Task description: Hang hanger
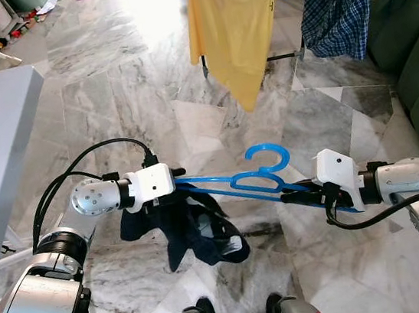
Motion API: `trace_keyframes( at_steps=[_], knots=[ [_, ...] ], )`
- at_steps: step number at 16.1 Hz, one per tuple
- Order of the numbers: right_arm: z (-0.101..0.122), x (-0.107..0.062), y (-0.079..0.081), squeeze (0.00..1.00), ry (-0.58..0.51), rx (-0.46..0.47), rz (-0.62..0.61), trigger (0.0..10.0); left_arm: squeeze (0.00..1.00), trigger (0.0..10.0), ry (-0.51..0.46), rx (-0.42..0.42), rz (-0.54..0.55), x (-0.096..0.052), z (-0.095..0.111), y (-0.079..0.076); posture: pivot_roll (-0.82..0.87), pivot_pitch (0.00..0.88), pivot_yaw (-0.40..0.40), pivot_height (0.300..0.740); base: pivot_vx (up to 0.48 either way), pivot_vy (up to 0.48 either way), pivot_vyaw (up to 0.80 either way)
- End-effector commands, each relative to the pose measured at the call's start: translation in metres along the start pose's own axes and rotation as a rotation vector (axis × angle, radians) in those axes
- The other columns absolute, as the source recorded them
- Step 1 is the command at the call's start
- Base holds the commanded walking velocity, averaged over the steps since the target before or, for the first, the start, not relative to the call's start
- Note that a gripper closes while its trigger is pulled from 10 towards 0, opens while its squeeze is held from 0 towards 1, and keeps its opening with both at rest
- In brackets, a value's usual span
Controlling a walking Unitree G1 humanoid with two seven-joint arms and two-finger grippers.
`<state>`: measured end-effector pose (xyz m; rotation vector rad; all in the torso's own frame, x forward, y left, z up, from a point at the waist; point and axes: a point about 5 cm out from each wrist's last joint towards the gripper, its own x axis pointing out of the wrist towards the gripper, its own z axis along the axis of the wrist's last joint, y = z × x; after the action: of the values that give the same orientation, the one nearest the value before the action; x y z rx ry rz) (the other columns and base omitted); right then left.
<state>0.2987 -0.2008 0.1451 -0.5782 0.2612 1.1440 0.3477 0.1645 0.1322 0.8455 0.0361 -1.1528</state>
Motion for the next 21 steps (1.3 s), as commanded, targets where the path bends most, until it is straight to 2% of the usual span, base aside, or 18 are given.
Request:
trace_keyframes(
  at_steps=[1,13,14,15,16,17,21],
  knots=[
    [0.0108,0.0004,-0.0011,0.00,-0.046,-0.045,0.002,0.0,0.00,0.0,0.020,-0.032,-0.022,-0.0023,-0.0063,-0.0051,-0.12,0.234,0.097,0.740,0.000,0.000,0.00],
    [0.0043,0.0002,-0.0037,0.00,-0.004,-0.083,-0.020,0.0,0.00,0.0,0.010,-0.084,-0.094,-0.0050,-0.0086,-0.0094,-0.11,0.229,0.097,0.740,0.000,0.000,0.00],
    [0.0046,0.0003,-0.0053,0.00,0.000,-0.093,-0.029,2.5,0.00,0.0,0.008,-0.095,-0.101,-0.0054,-0.0088,-0.0094,-0.11,0.229,0.097,0.740,0.000,0.000,0.00],
    [0.0048,0.0005,-0.0065,0.00,0.002,-0.095,-0.035,10.0,0.00,0.0,0.009,-0.095,-0.103,-0.0056,-0.0089,-0.0094,-0.11,0.229,0.097,0.740,0.000,0.000,0.00],
    [0.0050,0.0006,-0.0071,0.00,0.004,-0.095,-0.035,10.0,0.00,0.0,0.009,-0.095,-0.104,-0.0059,-0.0089,-0.0092,-0.11,0.229,0.097,0.740,0.000,0.000,0.00],
    [0.0072,0.0005,-0.0083,1.00,-0.002,-0.089,-0.028,10.0,0.00,0.0,0.010,-0.097,-0.103,-0.0060,-0.0090,-0.0091,-0.11,0.226,0.097,0.740,0.000,0.000,0.00],
    [0.0141,-0.0045,-0.0108,1.00,0.001,-0.103,0.003,10.0,0.00,0.0,0.028,-0.117,-0.088,-0.0091,-0.0130,-0.0094,-0.11,0.223,0.095,0.740,0.000,0.000,0.00]
  ],
)
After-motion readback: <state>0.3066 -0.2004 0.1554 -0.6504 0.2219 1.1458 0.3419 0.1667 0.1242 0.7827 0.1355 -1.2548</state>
